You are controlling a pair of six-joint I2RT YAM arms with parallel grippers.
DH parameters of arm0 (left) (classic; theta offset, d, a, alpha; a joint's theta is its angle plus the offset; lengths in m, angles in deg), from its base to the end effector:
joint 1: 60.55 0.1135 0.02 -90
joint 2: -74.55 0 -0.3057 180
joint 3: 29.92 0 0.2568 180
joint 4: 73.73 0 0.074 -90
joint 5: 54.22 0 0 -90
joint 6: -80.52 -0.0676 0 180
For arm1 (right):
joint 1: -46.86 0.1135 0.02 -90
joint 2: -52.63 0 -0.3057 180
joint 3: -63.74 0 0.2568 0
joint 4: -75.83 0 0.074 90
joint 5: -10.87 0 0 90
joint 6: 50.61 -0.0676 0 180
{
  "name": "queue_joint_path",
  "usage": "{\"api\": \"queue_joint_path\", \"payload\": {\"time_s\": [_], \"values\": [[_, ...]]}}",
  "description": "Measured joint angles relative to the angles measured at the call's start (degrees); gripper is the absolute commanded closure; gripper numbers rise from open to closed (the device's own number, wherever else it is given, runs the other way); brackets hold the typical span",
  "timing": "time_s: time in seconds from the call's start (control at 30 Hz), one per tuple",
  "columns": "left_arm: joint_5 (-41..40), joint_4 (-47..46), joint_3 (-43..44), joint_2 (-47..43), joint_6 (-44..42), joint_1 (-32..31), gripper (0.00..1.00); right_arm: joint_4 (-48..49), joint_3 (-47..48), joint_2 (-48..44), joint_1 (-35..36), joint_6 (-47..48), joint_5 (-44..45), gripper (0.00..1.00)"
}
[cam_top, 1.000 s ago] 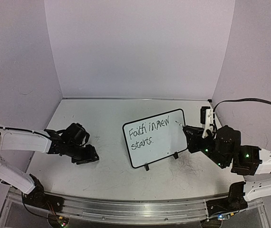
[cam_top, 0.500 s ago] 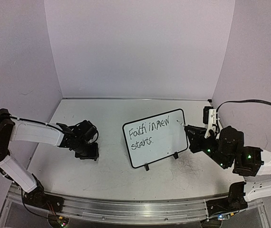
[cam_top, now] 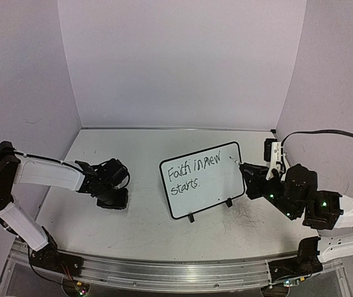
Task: Write a sentence on the whiteboard
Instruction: Pick up the pen cap from the corner of the board, then insert the whiteboard marker without the cap into the pen cap.
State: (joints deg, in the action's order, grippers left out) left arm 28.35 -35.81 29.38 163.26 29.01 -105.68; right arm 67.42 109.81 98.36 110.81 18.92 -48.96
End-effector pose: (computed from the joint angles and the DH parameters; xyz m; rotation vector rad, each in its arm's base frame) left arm 0.2116 -0.2002 0.1629 0.1236 2.7495 -0.2346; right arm 0.1160 0.1599 0.3153 -0.2585 1.7159 0.6482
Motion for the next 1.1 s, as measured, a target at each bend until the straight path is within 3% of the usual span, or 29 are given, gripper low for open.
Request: {"api": "queue_joint_path", "payload": {"time_s": [0.23, 0.43, 0.57, 0.73, 0.93, 1.1], "values": [[1.8, 4.3, 4.4, -11.2, -1.8, 0.1, 1.0, 0.7, 0.0, 2.6, 0.0, 1.2, -3.7, 1.0], [14.7, 2.7, 10.8, -23.5, -4.8, 0.1, 1.0, 3.4, 0.0, 5.5, 0.0, 4.8, -15.1, 1.0], [27.7, -4.4, 11.1, -28.8, -5.5, 0.1, 1.0, 8.3, 0.3, 6.9, 0.0, 6.7, -25.4, 1.0], [42.1, -19.8, 7.7, -31.5, -3.6, 0.0, 1.0, 15.2, 2.0, 11.3, 0.0, 7.0, -36.7, 1.0], [50.8, -30.8, 5.8, -30.6, -2.0, -0.1, 1.0, 25.9, 2.5, 15.3, 0.0, 4.6, -45.9, 1.0], [55.1, -34.9, 5.8, -28.8, -1.5, -0.4, 1.0, 33.2, 2.9, 18.1, 0.0, 2.5, -49.4, 1.0]]}}
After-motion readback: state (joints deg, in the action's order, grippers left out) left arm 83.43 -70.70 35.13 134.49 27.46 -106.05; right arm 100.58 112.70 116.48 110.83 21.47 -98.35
